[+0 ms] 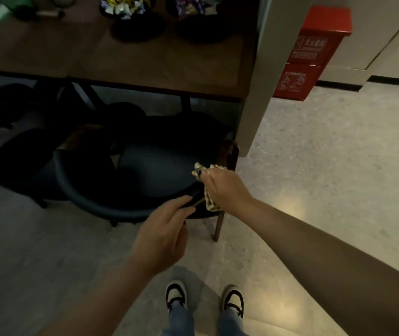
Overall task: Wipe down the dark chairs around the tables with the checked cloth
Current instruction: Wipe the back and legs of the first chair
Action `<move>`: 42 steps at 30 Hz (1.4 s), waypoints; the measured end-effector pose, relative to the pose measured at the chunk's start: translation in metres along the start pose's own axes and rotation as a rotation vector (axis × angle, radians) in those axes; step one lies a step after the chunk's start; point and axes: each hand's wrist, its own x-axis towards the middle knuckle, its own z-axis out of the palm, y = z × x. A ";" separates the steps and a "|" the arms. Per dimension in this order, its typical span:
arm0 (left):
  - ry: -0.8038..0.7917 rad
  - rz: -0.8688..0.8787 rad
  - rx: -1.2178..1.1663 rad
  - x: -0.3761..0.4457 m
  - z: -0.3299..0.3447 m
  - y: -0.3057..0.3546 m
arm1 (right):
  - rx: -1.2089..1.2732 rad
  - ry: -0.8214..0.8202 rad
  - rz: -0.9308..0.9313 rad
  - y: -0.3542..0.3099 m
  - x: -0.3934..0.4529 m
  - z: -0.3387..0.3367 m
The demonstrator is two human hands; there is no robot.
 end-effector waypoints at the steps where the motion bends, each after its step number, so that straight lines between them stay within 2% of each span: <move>1: 0.012 -0.007 0.019 0.002 -0.009 -0.010 | 0.009 -0.011 0.024 -0.004 0.000 -0.001; 3: -0.035 -0.009 0.090 0.008 -0.021 -0.036 | 0.065 0.017 0.139 -0.004 0.009 -0.005; 5: -0.168 -0.006 0.171 0.012 -0.030 -0.066 | 0.074 0.042 0.215 0.002 0.017 -0.006; 8: -0.461 -0.014 0.256 0.022 -0.046 -0.107 | -0.021 -0.109 0.160 0.019 0.014 0.012; 9: -0.558 -0.008 0.278 0.026 -0.049 -0.119 | -0.003 -0.123 0.136 0.023 0.010 0.021; 11: -0.666 0.036 0.274 0.033 -0.052 -0.135 | 0.028 -0.045 0.128 0.027 0.004 0.037; 13: -0.661 0.059 0.198 0.035 -0.048 -0.143 | 0.035 0.070 0.180 0.025 0.008 0.047; 18: -0.432 0.105 0.157 0.024 -0.039 -0.150 | 0.053 0.350 0.376 -0.003 0.006 0.073; 19: -0.402 0.099 0.133 0.023 -0.040 -0.149 | 0.038 0.403 0.345 -0.012 0.000 0.083; 21: -0.385 0.091 0.100 0.024 -0.041 -0.149 | -0.054 0.463 0.168 -0.026 -0.013 0.100; 23: -0.388 0.081 0.090 0.024 -0.042 -0.149 | -0.133 0.403 -0.003 -0.024 -0.014 0.098; 24: -0.384 0.078 0.086 0.024 -0.042 -0.149 | -0.168 0.362 -0.030 -0.017 -0.009 0.089; 26: -0.394 0.077 0.073 0.025 -0.043 -0.148 | -0.166 0.291 0.086 0.000 0.009 0.065; 28: -0.404 0.074 0.066 0.025 -0.043 -0.147 | -0.015 0.240 0.344 0.022 0.029 0.044; 29: -0.405 0.070 0.065 0.025 -0.043 -0.147 | 0.059 0.213 0.405 0.030 0.037 0.039; 32: -0.418 0.061 0.050 0.027 -0.045 -0.146 | 0.122 0.163 0.300 0.040 0.041 0.044; 34: -0.427 0.059 0.041 0.027 -0.045 -0.145 | 0.251 0.223 0.374 0.040 0.035 0.048; 38: -0.437 0.041 0.036 0.027 -0.046 -0.143 | 0.546 0.460 0.599 0.035 0.036 0.057; 42: -0.434 0.020 0.034 0.027 -0.048 -0.141 | 0.661 0.571 0.672 0.022 0.042 0.061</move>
